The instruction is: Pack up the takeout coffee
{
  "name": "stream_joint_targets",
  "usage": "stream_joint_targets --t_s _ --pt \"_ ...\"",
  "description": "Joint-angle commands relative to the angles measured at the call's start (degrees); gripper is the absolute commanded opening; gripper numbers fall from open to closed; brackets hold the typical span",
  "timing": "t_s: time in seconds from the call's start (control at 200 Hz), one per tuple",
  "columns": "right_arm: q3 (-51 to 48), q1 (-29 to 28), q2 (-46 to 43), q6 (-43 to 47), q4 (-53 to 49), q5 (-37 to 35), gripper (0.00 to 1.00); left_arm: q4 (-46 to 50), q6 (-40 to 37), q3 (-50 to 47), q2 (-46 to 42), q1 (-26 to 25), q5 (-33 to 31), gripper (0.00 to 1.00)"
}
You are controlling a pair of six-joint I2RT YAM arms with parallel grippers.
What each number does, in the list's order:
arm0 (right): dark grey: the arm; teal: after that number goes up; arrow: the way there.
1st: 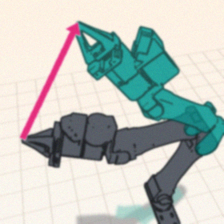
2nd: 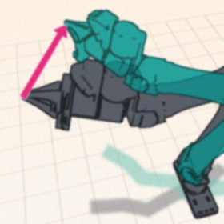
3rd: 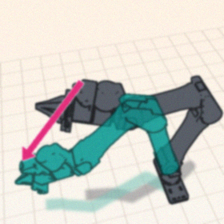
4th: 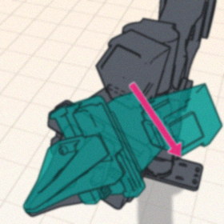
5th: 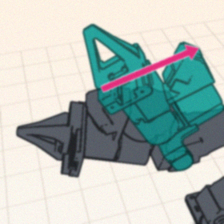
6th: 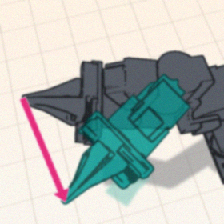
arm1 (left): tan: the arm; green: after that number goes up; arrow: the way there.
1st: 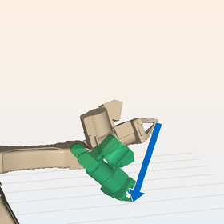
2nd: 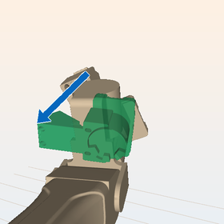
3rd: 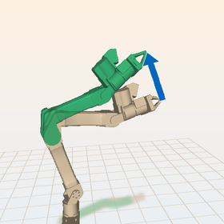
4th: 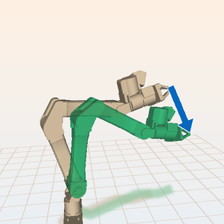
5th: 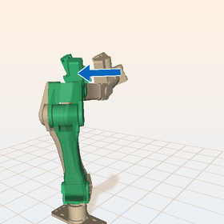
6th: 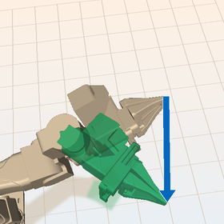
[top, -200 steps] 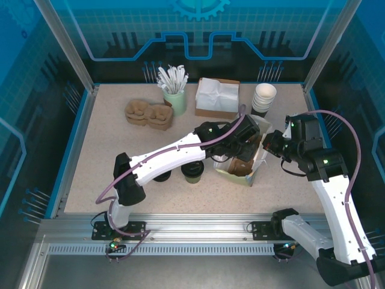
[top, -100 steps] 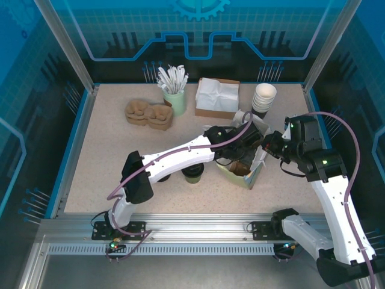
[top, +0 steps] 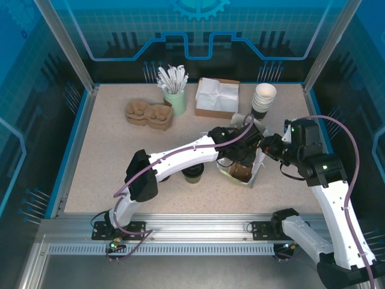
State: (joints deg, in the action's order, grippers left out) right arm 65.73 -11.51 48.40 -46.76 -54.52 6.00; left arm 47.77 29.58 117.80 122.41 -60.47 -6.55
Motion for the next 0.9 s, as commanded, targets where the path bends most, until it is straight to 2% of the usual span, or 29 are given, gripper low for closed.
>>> stream_joint_targets --t_s 0.0,0.145,0.5,0.89 --pt "-0.8 0.7 -0.8 -0.4 2.5 2.6 0.0 2.0 2.5 0.7 1.7 0.7 0.1 0.39" --pt "-1.6 0.7 -2.0 -0.6 3.0 2.6 0.0 0.9 3.1 -0.3 2.0 0.9 -1.4 0.39" --pt "-4.7 0.6 -3.6 -0.5 5.6 5.1 0.0 -2.6 4.4 -3.3 3.7 1.4 0.8 0.35" --pt "-4.4 0.7 -4.0 3.4 8.1 7.0 0.0 -7.1 4.7 -9.6 4.1 1.7 3.0 0.33"
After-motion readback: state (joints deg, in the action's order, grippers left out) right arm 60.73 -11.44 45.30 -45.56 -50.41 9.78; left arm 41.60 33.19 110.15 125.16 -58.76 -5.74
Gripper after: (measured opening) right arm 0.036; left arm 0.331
